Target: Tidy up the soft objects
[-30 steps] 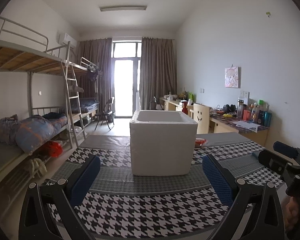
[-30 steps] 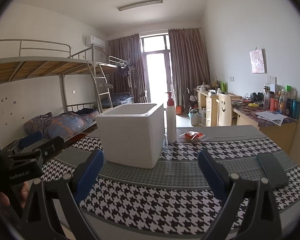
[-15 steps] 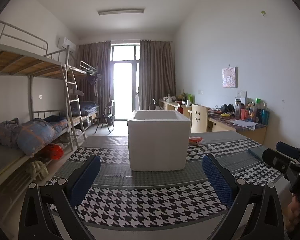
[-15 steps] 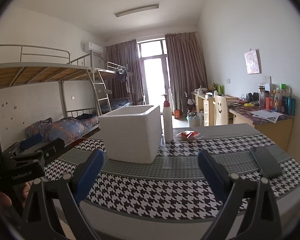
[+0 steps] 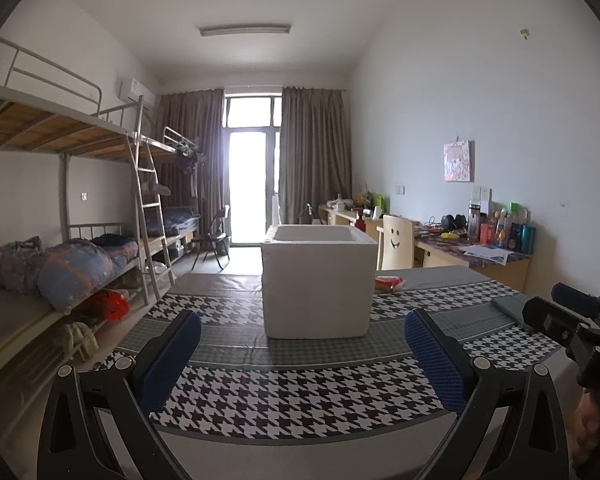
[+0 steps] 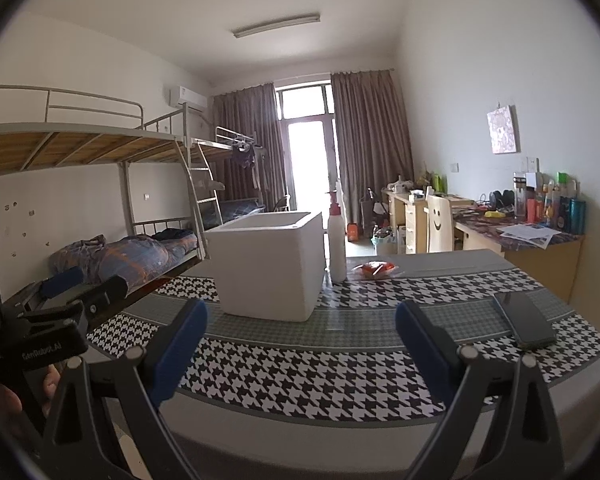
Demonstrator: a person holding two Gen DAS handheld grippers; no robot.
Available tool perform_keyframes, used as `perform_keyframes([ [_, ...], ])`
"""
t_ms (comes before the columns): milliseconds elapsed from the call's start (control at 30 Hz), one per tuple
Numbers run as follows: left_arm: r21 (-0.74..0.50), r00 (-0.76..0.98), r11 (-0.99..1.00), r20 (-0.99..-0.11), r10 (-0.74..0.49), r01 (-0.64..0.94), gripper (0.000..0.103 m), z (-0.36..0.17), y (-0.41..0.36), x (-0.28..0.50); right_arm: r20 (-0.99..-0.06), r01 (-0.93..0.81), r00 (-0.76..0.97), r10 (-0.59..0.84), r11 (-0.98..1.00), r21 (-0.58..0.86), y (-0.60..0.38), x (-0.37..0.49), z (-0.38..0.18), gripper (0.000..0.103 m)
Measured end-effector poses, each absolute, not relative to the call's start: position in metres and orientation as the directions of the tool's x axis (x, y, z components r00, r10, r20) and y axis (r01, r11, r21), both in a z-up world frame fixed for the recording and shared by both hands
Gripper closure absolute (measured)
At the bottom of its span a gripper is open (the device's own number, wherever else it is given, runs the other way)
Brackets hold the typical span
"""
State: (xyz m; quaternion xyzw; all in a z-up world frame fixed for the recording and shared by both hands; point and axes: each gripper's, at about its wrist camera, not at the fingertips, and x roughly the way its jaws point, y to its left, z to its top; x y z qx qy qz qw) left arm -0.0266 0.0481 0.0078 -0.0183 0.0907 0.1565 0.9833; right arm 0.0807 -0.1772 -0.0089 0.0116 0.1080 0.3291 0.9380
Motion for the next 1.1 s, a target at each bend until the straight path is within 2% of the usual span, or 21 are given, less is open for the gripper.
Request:
perform_keyframes([
  [1100,0.002,0.933,0.954,-0.204,0.295,-0.301,0.001,0.0021,0.0486,-0.0348,-0.209,-0.619,0.755,0.622,0.781,0.087,-0.1759,0.0751,-0.0154,0.006],
])
